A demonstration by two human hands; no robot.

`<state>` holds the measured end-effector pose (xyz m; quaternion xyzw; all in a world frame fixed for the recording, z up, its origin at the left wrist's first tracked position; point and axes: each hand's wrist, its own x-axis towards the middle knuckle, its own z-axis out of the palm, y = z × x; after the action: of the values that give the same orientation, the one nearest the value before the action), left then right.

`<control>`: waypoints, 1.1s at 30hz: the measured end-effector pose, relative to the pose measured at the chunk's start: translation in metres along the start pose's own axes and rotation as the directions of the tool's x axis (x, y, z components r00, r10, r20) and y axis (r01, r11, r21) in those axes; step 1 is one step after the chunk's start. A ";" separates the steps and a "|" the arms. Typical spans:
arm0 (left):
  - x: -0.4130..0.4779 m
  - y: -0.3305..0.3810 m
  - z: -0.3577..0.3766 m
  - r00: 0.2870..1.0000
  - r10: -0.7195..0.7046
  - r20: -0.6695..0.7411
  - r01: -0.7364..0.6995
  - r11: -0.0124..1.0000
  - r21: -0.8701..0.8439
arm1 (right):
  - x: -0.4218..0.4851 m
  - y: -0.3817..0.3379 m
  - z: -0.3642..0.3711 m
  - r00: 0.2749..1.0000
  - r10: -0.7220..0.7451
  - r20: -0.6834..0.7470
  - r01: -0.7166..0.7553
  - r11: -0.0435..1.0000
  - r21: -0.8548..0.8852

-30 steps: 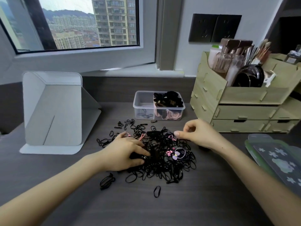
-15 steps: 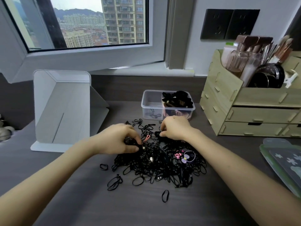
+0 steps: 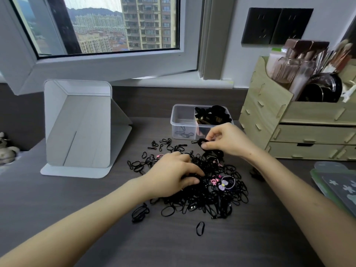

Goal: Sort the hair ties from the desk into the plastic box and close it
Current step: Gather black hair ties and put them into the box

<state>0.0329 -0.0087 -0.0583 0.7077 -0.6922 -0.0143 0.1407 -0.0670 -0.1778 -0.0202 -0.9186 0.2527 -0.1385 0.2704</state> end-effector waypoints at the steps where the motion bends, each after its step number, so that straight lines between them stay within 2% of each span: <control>1: 0.006 0.003 0.001 0.998 0.003 0.059 -0.007 0.998 0.062 | -0.001 0.003 -0.002 1.000 0.008 -0.016 -0.007 1.000 0.008; 4: 0.019 0.007 0.004 0.977 -0.005 0.211 -0.036 0.981 0.192 | -0.002 0.011 -0.007 0.999 0.028 -0.036 -0.027 0.999 0.023; 9: 0.028 0.008 0.005 0.961 -0.022 0.275 -0.050 0.966 0.253 | -0.006 0.019 -0.012 0.998 0.054 -0.024 -0.052 0.995 0.084; 11: 0.031 0.008 0.003 0.968 -0.020 0.249 -0.033 0.978 0.207 | -0.006 0.020 -0.015 0.995 0.079 -0.053 -0.067 0.980 0.186; 13: 0.033 0.005 0.001 0.978 -0.044 0.206 0.026 0.996 0.089 | -0.006 0.022 -0.020 0.991 0.109 -0.079 -0.075 0.936 0.345; 15: 0.033 0.001 -0.001 0.978 -0.067 0.198 0.067 0.998 0.008 | -0.004 0.025 -0.022 0.988 0.134 -0.079 -0.089 0.905 0.417; 21: 0.031 -0.004 0.002 0.948 -0.041 0.316 0.032 0.999 0.034 | 0.003 0.033 -0.015 0.983 0.178 -0.050 -0.142 0.901 0.409; 26: 0.039 -0.001 0.003 0.951 -0.044 0.307 0.029 0.998 0.053 | 0.006 0.039 -0.003 0.980 0.198 -0.013 -0.176 0.900 0.398; 31: 0.041 -0.004 -0.006 0.957 -0.107 0.268 0.133 0.988 -0.080 | 0.002 0.040 -0.006 0.982 0.188 -0.024 -0.163 0.905 0.394; 33: 0.041 -0.007 -0.014 0.959 -0.155 0.237 0.205 0.957 -0.204 | 0.001 0.039 -0.009 0.985 0.170 -0.019 -0.149 0.906 0.397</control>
<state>0.0444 -0.0468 -0.0389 0.7415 -0.6296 -0.1839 0.1416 -0.0848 -0.2104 -0.0349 -0.8176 0.3011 -0.1885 0.4531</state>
